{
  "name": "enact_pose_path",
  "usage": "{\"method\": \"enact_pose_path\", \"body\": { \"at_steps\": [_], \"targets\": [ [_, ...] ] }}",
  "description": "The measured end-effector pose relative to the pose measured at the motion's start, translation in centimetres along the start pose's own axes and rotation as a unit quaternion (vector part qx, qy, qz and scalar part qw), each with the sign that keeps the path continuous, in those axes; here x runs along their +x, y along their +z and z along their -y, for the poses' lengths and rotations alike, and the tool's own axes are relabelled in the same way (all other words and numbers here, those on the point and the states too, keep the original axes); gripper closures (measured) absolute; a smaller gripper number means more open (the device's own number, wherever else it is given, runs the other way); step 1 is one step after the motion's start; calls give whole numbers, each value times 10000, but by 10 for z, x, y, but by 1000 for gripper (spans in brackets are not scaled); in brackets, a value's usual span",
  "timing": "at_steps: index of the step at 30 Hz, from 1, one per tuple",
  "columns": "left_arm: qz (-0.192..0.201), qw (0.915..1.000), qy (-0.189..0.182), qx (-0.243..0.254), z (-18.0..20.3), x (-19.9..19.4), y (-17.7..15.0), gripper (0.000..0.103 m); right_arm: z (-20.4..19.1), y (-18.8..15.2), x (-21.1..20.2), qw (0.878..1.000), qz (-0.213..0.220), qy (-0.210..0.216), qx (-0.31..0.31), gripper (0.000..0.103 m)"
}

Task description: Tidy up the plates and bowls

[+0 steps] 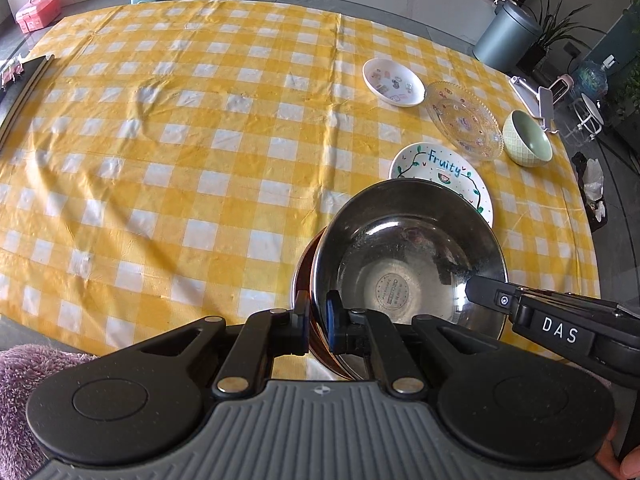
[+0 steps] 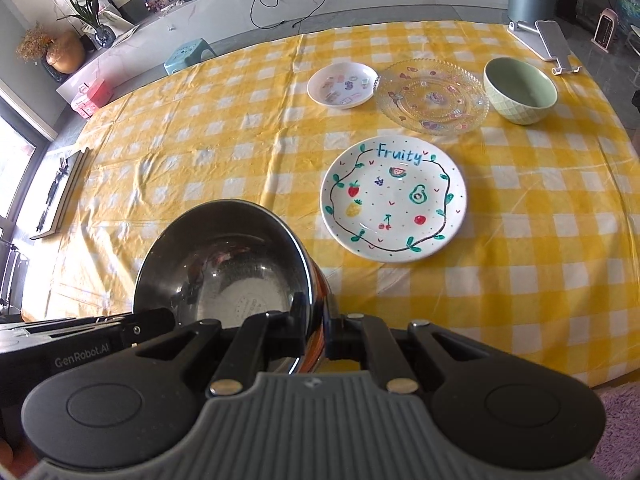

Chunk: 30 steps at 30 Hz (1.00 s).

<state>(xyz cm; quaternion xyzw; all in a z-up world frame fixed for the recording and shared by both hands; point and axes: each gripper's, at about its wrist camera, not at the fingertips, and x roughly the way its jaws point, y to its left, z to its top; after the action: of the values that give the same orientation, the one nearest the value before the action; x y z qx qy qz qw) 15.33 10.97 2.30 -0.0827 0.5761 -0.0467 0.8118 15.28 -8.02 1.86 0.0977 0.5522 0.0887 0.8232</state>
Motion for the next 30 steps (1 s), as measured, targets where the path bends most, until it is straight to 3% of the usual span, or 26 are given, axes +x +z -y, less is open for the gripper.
{"method": "enact_pose_path", "body": {
  "at_steps": [17,23,27,30],
  "targets": [
    [-179,9989,399,155,5,21,2,95,-5,-5,25,9996,-178,-188,-99,98],
    [-195,9992,313,141,3,21,3,92,-5,-4,25,9996,-164,-171,-125,97],
    [-156,9993,263,225,5,17,3,77,-4,-4,22,9998,-156,-56,-95,90],
    [3,9991,316,282,5,8,4,71,-2,-3,13,9999,-72,65,-56,74]
  ]
}}
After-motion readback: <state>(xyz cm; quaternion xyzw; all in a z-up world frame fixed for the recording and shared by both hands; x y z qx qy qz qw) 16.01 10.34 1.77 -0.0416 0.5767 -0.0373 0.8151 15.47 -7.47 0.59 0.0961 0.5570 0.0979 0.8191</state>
